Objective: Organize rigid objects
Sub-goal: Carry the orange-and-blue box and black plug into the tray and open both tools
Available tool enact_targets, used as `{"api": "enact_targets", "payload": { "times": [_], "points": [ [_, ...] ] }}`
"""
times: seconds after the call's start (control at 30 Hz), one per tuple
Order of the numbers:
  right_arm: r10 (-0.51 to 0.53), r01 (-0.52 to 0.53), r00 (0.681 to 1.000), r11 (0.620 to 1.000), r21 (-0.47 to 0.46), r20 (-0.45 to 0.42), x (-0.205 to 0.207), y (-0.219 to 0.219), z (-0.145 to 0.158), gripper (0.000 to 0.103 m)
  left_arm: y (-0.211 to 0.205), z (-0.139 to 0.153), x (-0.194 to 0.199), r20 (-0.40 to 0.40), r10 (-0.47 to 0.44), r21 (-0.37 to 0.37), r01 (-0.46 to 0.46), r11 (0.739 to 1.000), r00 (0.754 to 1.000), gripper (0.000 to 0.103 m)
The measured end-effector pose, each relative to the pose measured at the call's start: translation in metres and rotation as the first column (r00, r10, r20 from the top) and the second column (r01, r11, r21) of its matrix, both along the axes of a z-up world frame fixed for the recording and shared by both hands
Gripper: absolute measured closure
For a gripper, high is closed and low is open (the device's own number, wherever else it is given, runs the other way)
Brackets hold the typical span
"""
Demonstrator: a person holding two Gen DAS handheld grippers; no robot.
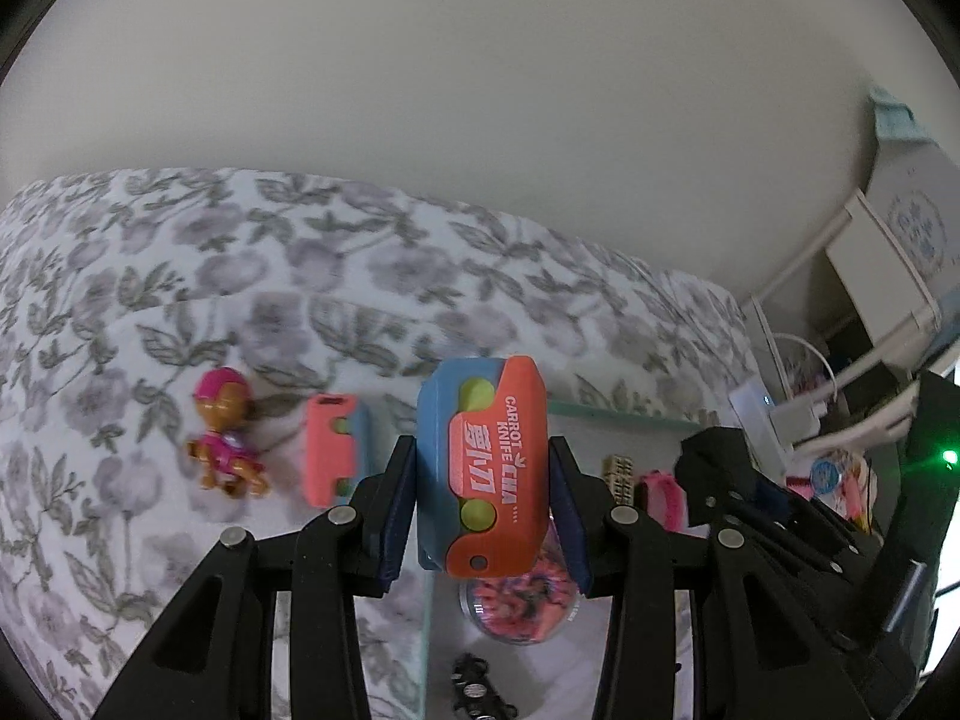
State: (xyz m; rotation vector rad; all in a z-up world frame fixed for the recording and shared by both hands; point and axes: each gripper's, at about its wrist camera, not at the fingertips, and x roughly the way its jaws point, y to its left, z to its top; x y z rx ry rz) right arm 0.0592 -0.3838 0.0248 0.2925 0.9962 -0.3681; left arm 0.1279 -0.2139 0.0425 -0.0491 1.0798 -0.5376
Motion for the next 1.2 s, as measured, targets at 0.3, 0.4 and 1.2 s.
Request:
{"api": "enact_targets", "payload": {
  "times": [0.3,0.4,1.2],
  "points": [
    [-0.037,0.036,0.997,0.999,-0.018,-0.074,-0.008,-0.019,-0.018,0.059,-0.042,-0.018,-0.015,0.008,-0.106,0.004,0.106,0.994,0.994,0.059],
    [-0.047,0.045,0.994,0.999,-0.021,-0.095,-0.01,-0.024,-0.024,0.059,-0.053,-0.028,-0.019,0.003,-0.13,0.02,0.13,0.991,0.992,0.059],
    [-0.057,0.059,0.98,0.998,0.004,-0.192,-0.006,-0.031,-0.058,0.059,-0.068,-0.067,-0.02,-0.036,-0.155,0.045,0.156,0.987,0.987,0.06]
  ]
}}
